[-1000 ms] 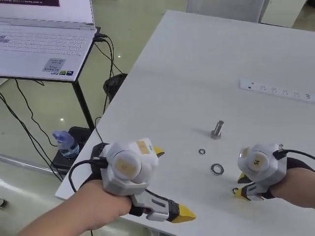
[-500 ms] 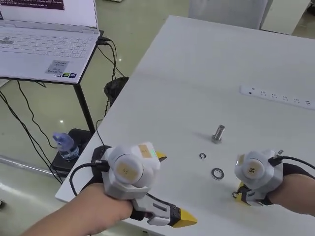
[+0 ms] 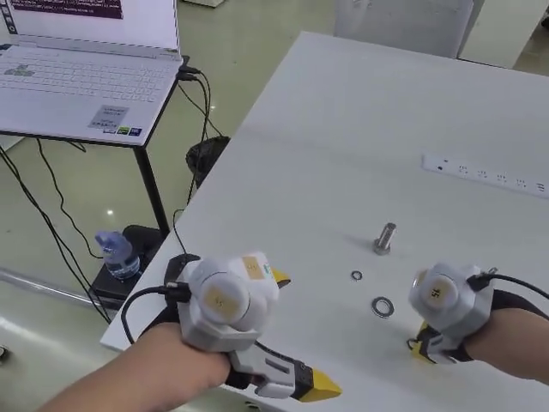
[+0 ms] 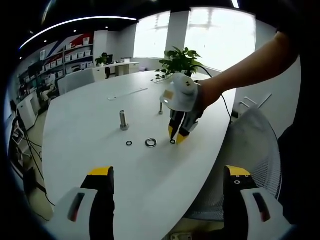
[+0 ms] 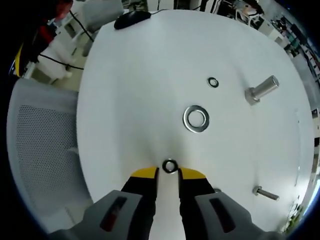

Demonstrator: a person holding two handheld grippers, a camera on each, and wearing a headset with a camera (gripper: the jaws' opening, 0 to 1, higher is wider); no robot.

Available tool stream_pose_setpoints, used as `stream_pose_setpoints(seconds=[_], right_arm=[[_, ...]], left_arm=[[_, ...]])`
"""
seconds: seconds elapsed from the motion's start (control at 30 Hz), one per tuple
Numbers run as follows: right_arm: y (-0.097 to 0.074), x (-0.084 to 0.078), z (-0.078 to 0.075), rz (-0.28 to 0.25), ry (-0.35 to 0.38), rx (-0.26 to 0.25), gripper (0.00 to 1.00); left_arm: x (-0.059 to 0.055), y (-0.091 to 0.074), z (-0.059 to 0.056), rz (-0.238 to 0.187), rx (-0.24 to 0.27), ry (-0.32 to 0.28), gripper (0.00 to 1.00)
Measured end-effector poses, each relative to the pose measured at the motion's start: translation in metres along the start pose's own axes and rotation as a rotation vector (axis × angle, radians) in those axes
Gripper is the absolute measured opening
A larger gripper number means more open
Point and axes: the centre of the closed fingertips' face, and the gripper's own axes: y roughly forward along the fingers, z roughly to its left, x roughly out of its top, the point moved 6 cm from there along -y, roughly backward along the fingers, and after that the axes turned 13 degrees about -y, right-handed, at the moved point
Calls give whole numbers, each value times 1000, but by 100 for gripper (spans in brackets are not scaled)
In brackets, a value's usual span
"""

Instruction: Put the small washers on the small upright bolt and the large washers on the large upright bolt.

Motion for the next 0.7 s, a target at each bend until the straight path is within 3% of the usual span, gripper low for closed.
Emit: stream_pose_setpoints(seconds=[0.37,0.7], right_arm=[[0,3,-1,9,126,-33,17],[1,4,1,25,141,-60,16]], left_arm=[[-3,1,-4,2,-2,-8,90],[-4,0,-5,1,-4,-9,90]])
